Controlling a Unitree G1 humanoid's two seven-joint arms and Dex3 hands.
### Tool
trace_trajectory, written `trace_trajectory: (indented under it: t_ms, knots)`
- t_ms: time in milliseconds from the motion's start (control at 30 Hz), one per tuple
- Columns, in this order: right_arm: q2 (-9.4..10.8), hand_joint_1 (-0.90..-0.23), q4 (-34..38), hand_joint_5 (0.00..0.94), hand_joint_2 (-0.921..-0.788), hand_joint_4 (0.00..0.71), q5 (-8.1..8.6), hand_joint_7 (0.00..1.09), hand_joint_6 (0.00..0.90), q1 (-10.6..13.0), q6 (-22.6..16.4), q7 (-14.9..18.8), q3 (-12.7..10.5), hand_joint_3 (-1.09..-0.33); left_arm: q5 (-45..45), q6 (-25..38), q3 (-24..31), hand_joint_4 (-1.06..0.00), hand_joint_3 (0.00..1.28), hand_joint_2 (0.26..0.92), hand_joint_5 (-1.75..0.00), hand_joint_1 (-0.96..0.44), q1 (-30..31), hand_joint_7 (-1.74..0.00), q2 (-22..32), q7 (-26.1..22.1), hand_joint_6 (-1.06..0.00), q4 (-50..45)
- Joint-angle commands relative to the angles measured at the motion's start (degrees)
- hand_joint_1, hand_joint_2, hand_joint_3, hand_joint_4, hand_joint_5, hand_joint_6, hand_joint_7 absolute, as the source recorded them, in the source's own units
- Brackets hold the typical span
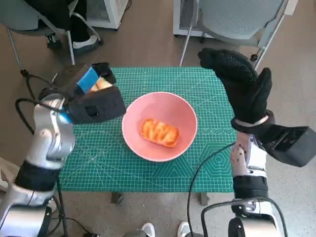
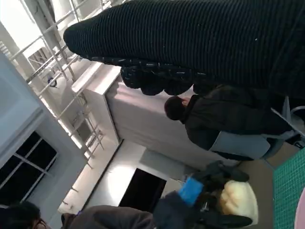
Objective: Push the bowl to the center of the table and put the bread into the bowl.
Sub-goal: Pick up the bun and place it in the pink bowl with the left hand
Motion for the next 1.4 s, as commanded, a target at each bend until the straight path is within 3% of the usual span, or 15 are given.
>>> trace_trajectory:
  t_ms: [33, 200, 500, 800, 900, 1000, 1100, 1300, 1400]
  knots:
    - [0.99, -0.705, 0.55, 0.005, -0.921, 0.118, -0.21, 0.44, -0.001, 1.05, 0.55, 0.07, 0.62, -0.900, 1.85, 1.80, 4.95, -0.80, 0.44, 0.669, -1.07, 0.00, 4.51, -1.16, 1.70, -3.11, -0.71, -23.16]
    - [0.93, -0.711, 0.40, 0.005, -0.921, 0.120, -0.29, 0.44, -0.001, 1.12, 0.69, -0.06, 0.65, -0.899, 3.33, 1.34, 3.51, -0.83, 0.30, 0.734, -1.01, 0.00, 5.27, -1.11, 0.44, -2.80, -0.73, -26.17]
    - [0.71, -0.713, 0.05, 0.005, -0.921, 0.121, -0.36, 0.44, -0.001, 1.18, 0.93, -0.14, 0.67, -0.898, 6.46, -0.80, -1.85, -0.88, 0.17, 0.794, -0.97, 0.00, 6.70, -1.03, -4.66, -2.79, -0.76, -30.40]
    - [0.53, -0.713, 0.30, 0.004, -0.921, 0.122, -0.39, 0.44, -0.001, 1.15, 0.82, -0.02, 0.59, -0.896, 5.97, -7.97, -5.54, -0.85, 0.09, 0.846, -1.05, 0.00, 4.14, -1.00, -8.67, -1.58, -0.74, -23.10]
    - [0.52, -0.713, 0.16, 0.004, -0.921, 0.122, -0.37, 0.44, -0.001, 1.24, 0.86, -0.02, 0.60, -0.895, 6.14, -9.34, -5.85, -0.83, 0.10, 0.847, -1.10, 0.00, 3.50, -0.98, -9.67, -1.76, -0.73, -21.12]
    - [0.48, -0.712, -0.06, 0.003, -0.921, 0.120, -0.31, 0.45, -0.001, 1.36, 0.92, 0.02, 0.60, -0.895, 6.41, -10.30, -6.34, -0.79, 0.44, 0.678, -1.24, 0.00, 2.83, -1.03, -10.69, -2.11, -0.71, -19.25]
    - [0.42, -0.711, -0.28, 0.001, -0.921, 0.116, -0.23, 0.45, -0.001, 1.46, 1.00, 0.07, 0.59, -0.895, 6.18, -11.48, -6.57, -0.78, 0.49, 0.653, -1.26, 0.00, 2.51, -1.05, -11.59, -1.95, -0.69, -17.34]
    - [0.22, -0.710, -0.66, 0.000, -0.921, 0.109, -0.22, 0.45, -0.001, 1.62, 1.15, 0.03, 0.54, -0.895, 5.34, -12.80, -5.93, -0.81, 0.38, 0.721, -1.17, 0.00, 2.32, -1.08, -12.93, -1.87, -0.65, -14.46]
    - [0.14, -0.710, -0.95, 0.000, -0.921, 0.108, -0.25, 0.45, -0.001, 1.73, 1.22, -0.06, 0.52, -0.895, 4.35, -12.18, -5.48, -0.76, 0.22, 0.836, -1.21, 0.00, 2.18, -1.11, -13.38, -3.39, -0.59, -13.44]
